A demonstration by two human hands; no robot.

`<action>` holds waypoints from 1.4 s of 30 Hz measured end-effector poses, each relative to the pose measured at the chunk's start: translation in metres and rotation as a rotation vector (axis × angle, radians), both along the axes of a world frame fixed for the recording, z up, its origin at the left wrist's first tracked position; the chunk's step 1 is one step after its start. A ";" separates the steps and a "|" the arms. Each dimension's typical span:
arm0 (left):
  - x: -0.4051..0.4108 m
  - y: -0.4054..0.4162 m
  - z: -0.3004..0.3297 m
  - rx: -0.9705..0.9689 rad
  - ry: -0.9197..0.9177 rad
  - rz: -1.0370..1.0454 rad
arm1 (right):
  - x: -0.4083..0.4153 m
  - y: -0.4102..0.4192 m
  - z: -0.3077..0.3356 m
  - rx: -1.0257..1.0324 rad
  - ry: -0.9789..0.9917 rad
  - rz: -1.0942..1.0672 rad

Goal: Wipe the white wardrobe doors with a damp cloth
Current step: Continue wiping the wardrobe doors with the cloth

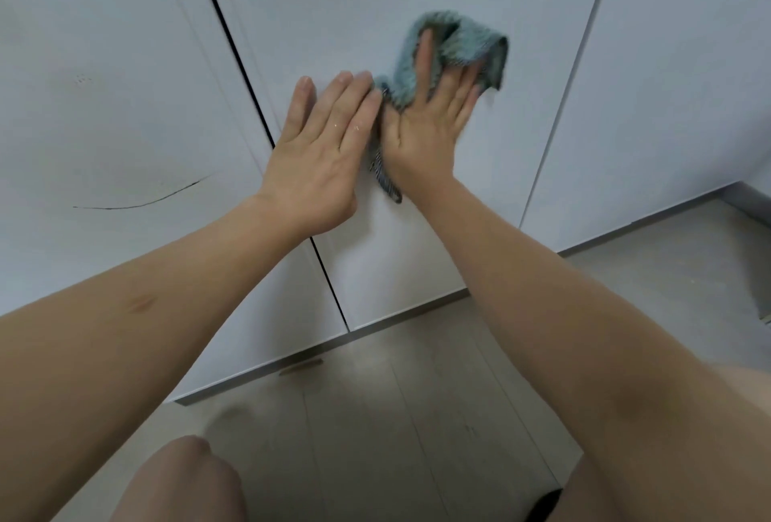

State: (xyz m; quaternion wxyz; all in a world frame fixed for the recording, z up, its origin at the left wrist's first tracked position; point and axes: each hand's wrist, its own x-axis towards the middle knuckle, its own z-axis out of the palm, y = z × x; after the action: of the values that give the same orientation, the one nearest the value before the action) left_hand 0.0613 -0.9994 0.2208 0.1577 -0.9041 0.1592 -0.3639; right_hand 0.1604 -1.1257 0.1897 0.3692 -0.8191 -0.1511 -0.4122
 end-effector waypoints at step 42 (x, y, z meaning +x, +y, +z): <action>0.063 -0.047 0.294 0.036 -0.624 -0.145 | 0.013 -0.009 0.263 -0.190 -0.239 -0.121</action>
State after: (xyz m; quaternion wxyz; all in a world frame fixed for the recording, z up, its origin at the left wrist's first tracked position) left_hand 0.1246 -1.0464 0.5145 0.1887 -0.7322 0.1734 -0.6310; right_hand 0.1735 -1.1346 0.4528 0.2442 -0.8029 -0.1827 -0.5122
